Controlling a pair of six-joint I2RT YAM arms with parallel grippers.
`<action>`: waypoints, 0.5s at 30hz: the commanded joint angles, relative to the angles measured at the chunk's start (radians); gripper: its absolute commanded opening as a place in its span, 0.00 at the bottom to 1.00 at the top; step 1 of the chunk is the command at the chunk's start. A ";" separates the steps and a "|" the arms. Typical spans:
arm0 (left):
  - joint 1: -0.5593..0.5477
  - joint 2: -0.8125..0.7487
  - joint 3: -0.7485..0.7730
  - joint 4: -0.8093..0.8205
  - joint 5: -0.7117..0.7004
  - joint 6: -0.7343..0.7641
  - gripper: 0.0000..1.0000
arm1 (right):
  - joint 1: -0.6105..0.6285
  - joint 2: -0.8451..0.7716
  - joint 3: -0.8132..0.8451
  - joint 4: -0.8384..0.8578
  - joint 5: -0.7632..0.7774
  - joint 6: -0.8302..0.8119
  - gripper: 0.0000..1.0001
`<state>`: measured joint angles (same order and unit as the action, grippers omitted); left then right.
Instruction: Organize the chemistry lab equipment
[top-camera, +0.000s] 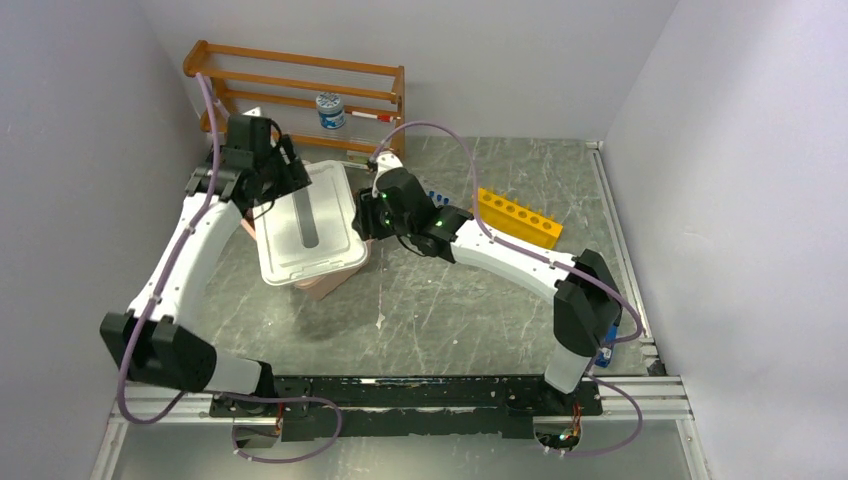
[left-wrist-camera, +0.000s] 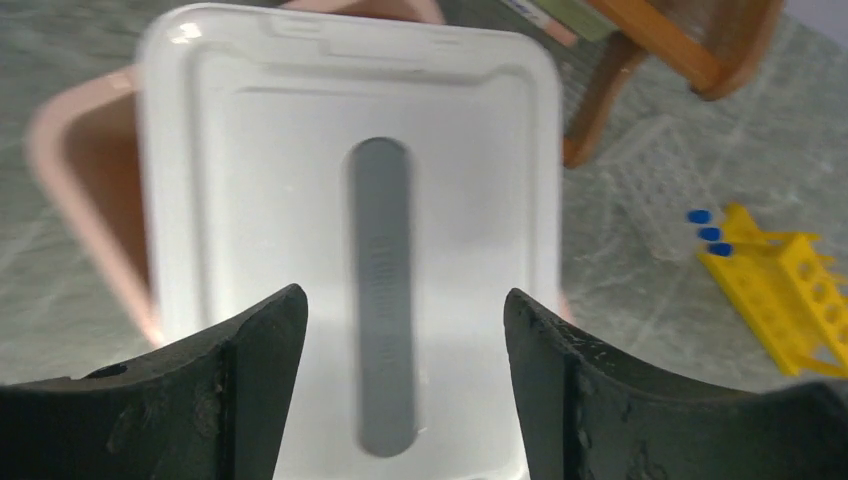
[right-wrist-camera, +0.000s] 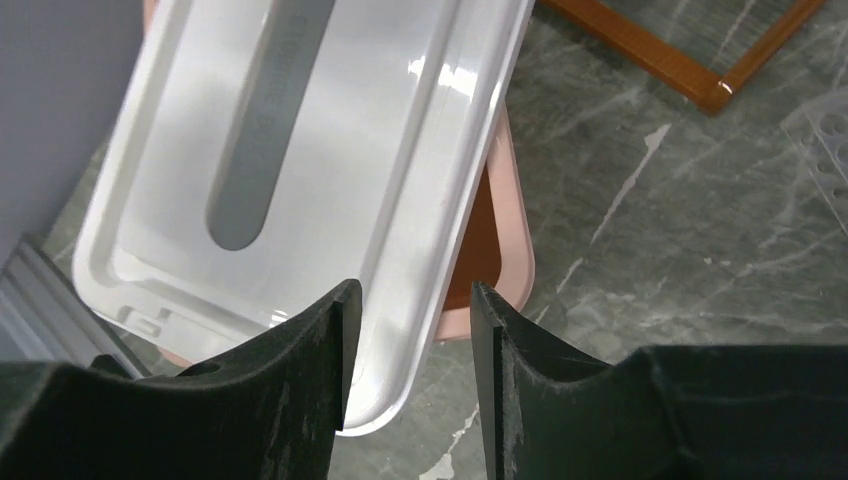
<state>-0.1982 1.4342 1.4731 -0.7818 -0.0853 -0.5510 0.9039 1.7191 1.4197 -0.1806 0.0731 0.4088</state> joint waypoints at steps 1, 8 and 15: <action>0.031 -0.093 -0.096 -0.085 -0.212 0.098 0.75 | 0.029 0.024 0.045 -0.092 0.089 -0.034 0.48; 0.132 -0.210 -0.279 -0.079 -0.110 0.092 0.66 | 0.039 0.078 0.102 -0.156 0.070 -0.067 0.47; 0.146 -0.262 -0.338 -0.105 -0.117 0.082 0.50 | 0.041 0.137 0.147 -0.173 0.053 -0.120 0.44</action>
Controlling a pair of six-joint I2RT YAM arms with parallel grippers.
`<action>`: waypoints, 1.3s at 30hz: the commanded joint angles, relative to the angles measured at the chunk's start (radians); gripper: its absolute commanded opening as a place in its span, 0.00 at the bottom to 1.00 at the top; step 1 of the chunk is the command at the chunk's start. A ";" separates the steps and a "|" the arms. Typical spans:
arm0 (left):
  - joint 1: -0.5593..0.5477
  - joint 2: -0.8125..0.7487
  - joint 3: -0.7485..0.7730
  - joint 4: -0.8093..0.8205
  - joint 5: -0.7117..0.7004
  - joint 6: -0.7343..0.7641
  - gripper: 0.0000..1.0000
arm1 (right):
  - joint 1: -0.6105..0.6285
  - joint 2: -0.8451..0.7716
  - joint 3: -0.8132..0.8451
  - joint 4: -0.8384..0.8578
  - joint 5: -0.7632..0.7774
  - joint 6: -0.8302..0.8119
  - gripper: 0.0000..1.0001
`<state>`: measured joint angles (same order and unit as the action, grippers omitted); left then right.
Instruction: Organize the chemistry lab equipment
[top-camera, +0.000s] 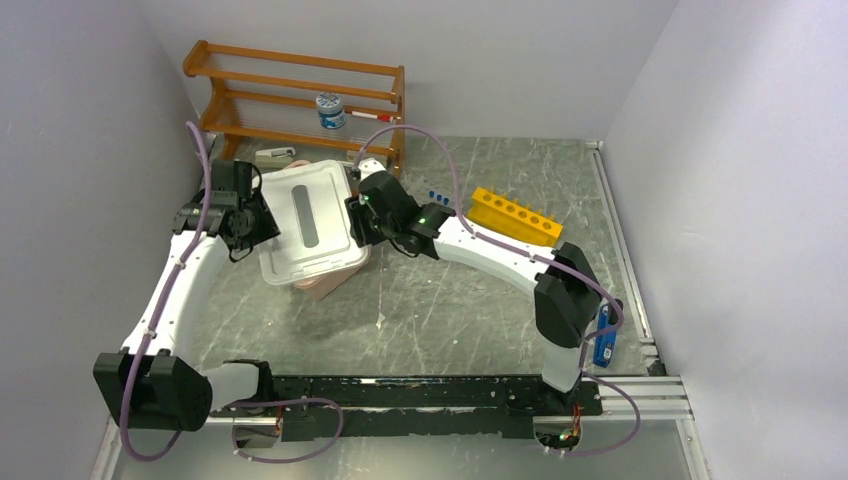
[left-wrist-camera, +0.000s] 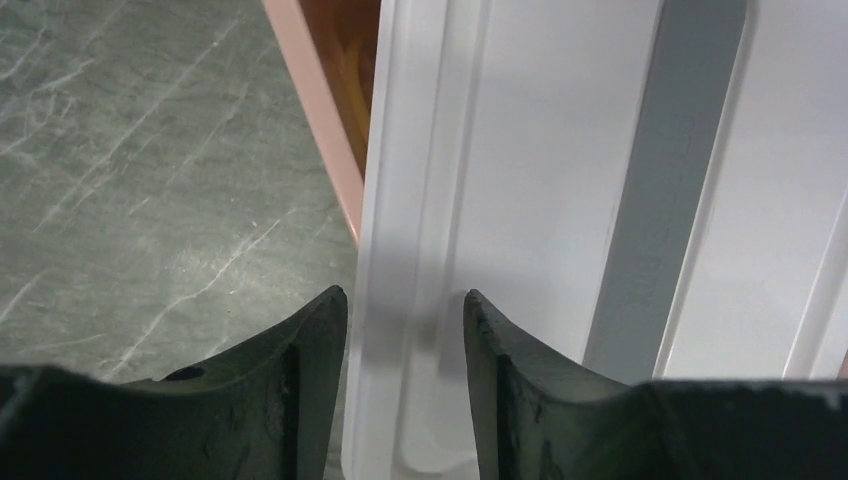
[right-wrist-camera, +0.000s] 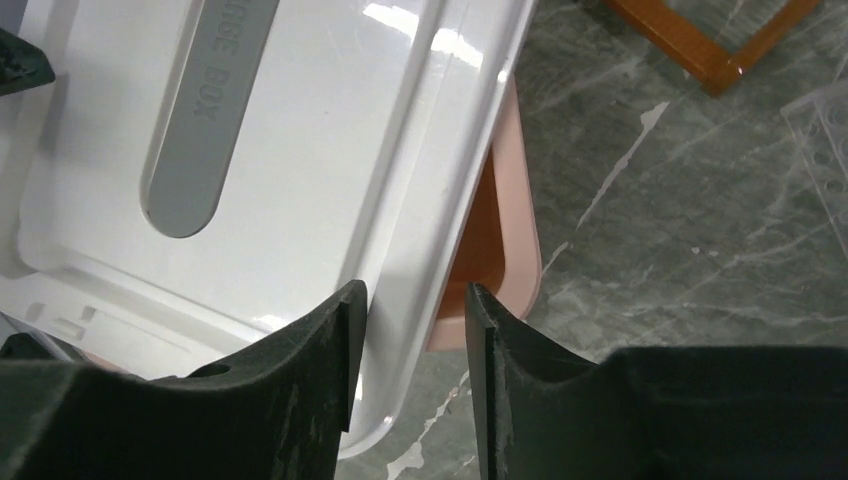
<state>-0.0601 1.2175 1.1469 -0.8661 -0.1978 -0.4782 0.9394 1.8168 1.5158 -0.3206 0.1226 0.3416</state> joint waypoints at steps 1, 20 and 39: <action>0.008 -0.058 -0.021 -0.021 -0.019 0.009 0.48 | 0.005 0.049 0.059 -0.034 0.005 -0.070 0.43; 0.009 -0.096 -0.032 -0.001 -0.011 0.034 0.50 | -0.054 0.191 0.275 -0.122 0.040 -0.334 0.09; 0.019 -0.030 -0.056 0.065 -0.031 0.050 0.50 | -0.091 0.302 0.434 -0.187 -0.041 -0.356 0.07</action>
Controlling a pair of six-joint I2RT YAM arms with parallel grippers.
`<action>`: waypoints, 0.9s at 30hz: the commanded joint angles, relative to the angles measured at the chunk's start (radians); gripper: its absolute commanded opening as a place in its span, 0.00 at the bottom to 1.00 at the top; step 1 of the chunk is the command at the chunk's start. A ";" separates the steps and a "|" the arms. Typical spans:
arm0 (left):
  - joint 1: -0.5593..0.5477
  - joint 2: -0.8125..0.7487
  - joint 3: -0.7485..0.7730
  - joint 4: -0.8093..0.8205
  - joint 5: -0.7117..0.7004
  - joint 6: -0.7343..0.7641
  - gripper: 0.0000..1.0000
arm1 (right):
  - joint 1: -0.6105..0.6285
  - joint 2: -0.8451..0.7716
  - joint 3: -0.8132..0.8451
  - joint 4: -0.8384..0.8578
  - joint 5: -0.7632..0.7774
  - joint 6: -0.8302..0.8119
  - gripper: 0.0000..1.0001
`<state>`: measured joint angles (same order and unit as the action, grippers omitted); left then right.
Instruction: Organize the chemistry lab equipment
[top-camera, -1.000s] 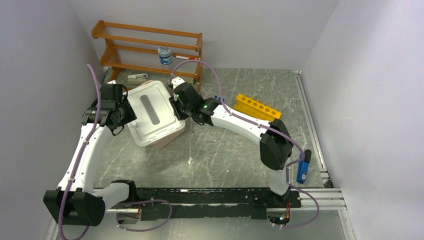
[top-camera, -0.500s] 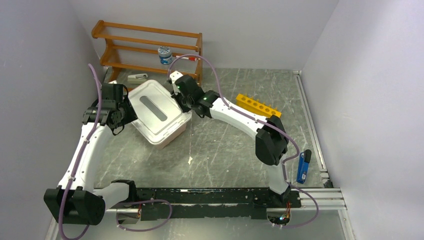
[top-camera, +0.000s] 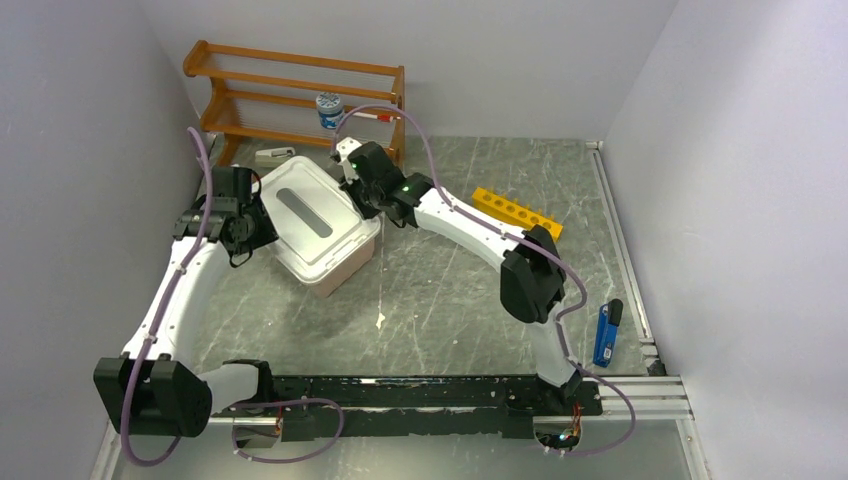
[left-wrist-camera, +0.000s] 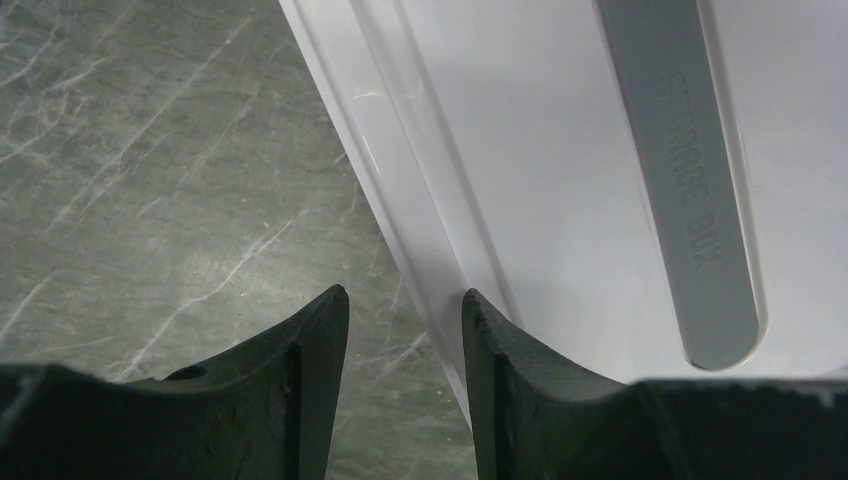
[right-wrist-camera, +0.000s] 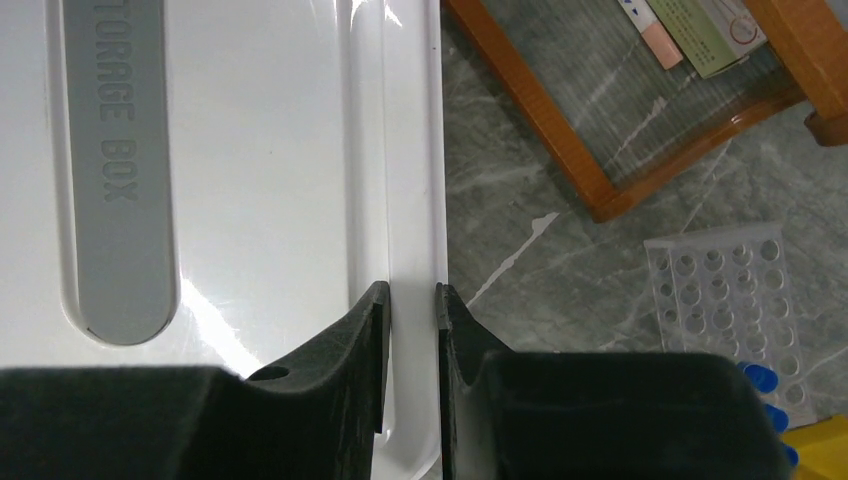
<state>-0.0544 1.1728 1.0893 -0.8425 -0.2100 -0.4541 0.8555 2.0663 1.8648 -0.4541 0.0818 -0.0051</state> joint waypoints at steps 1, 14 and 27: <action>0.015 0.021 0.003 0.044 -0.026 0.030 0.49 | -0.007 0.064 0.106 -0.069 0.003 -0.009 0.07; 0.031 0.104 -0.017 0.043 -0.078 0.027 0.47 | -0.009 0.140 0.161 -0.128 0.032 0.003 0.17; 0.031 0.116 0.184 -0.017 -0.038 0.045 0.56 | -0.028 0.026 0.183 -0.101 0.079 0.241 0.39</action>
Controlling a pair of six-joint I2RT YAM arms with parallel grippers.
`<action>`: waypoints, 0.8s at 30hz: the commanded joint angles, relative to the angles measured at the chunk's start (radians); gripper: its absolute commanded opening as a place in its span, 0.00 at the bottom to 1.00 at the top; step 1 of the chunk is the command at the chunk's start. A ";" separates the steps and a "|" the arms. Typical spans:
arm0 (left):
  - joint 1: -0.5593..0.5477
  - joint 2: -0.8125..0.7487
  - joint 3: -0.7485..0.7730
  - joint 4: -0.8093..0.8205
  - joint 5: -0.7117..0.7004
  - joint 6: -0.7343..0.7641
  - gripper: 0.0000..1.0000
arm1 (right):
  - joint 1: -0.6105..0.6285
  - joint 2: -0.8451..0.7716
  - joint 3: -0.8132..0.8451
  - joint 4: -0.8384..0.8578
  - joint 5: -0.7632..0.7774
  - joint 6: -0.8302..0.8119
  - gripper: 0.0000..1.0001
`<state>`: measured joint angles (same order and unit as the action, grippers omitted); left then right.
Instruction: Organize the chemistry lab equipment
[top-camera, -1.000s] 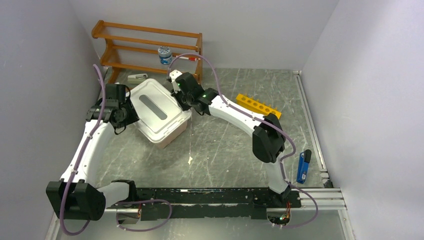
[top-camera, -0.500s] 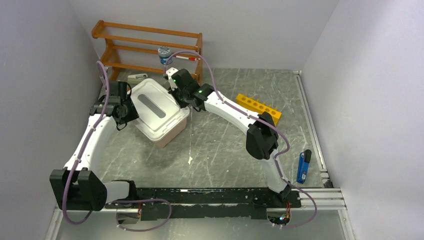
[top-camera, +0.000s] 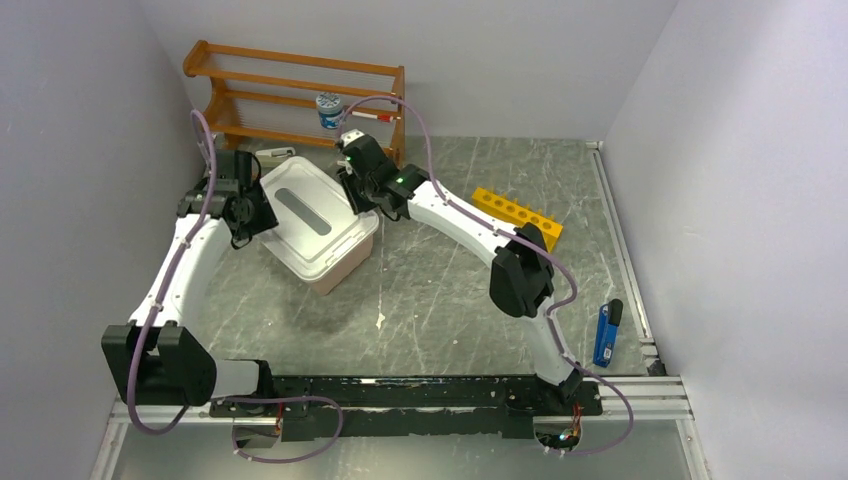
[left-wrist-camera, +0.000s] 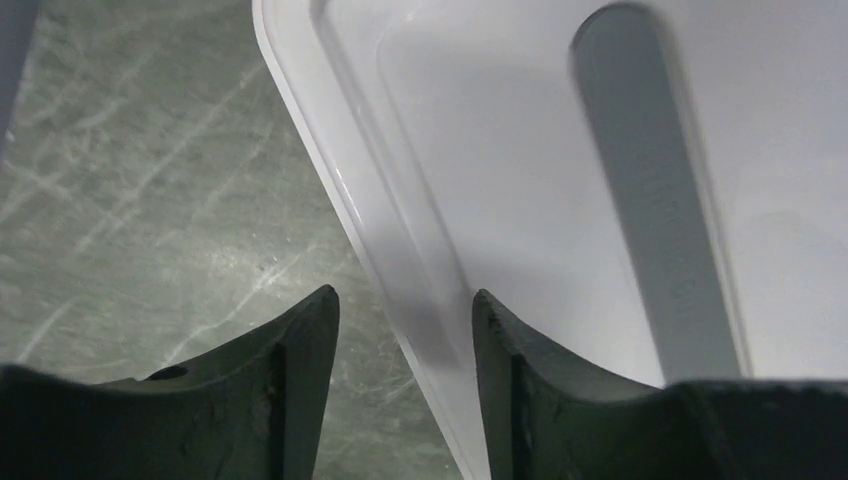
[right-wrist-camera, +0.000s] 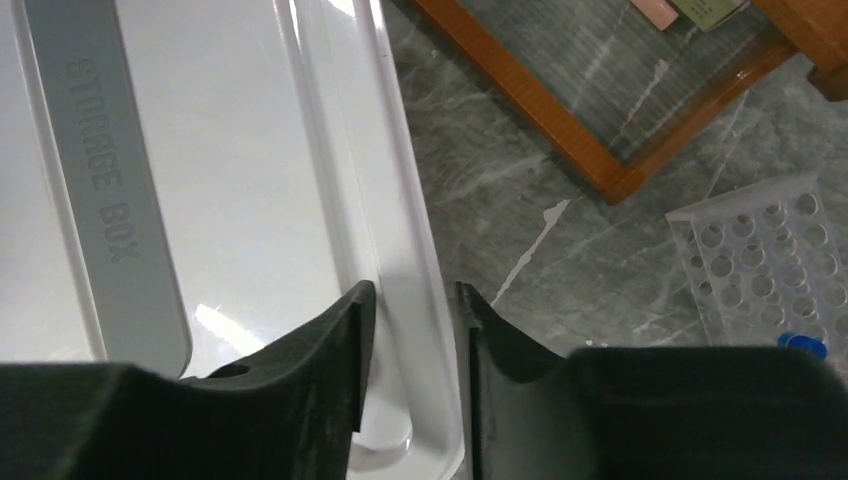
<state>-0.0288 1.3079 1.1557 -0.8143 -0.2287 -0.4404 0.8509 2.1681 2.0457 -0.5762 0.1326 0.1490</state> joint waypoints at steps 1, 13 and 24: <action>0.006 -0.030 0.142 -0.044 -0.022 0.041 0.58 | -0.034 -0.118 -0.009 0.029 0.024 0.105 0.42; -0.024 -0.266 0.168 0.118 0.340 0.129 0.74 | -0.062 -0.733 -0.599 0.104 0.215 0.211 0.88; -0.053 -0.473 0.209 -0.054 0.325 0.053 0.82 | -0.062 -1.244 -0.730 -0.327 0.493 0.401 1.00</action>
<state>-0.0753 0.9295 1.3426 -0.8104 0.0689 -0.3386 0.7906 1.0233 1.2510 -0.6975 0.4934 0.4671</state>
